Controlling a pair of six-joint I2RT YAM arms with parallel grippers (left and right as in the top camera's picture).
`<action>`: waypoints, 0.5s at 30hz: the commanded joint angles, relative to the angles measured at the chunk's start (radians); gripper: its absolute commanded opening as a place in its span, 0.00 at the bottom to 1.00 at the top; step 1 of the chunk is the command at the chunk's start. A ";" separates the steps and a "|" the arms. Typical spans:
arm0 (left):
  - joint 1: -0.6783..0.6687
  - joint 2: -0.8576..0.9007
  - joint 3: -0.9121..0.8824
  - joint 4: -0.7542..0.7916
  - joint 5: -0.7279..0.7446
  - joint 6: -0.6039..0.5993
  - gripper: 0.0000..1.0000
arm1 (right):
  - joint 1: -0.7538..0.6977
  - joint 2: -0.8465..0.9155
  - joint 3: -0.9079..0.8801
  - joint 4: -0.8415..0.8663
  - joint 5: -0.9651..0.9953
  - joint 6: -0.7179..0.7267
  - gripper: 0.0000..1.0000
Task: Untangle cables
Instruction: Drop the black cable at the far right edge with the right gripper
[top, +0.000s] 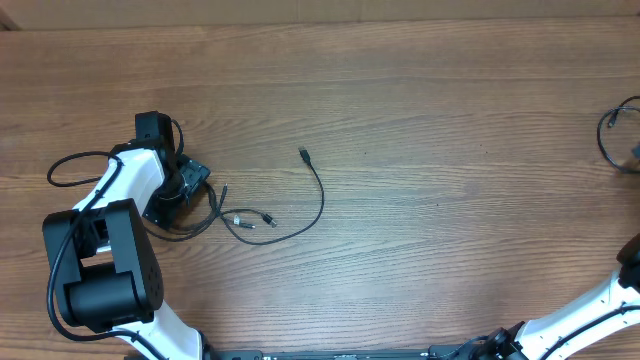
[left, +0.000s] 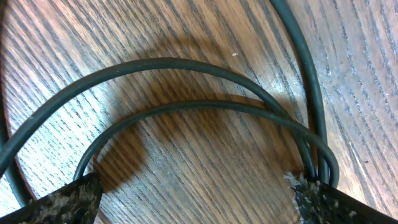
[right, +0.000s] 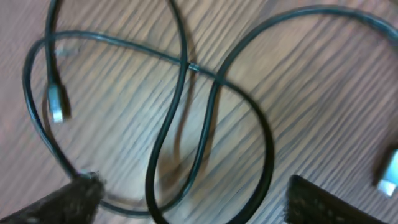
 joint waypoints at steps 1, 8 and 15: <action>-0.001 0.092 -0.056 0.038 0.042 0.009 0.99 | -0.001 -0.008 0.007 0.043 0.044 0.016 0.79; -0.001 0.092 -0.056 0.038 0.042 0.009 0.99 | -0.001 0.092 0.007 0.097 0.042 0.016 0.61; -0.001 0.092 -0.056 0.038 0.042 0.009 1.00 | 0.000 0.168 0.007 0.148 0.024 0.016 0.22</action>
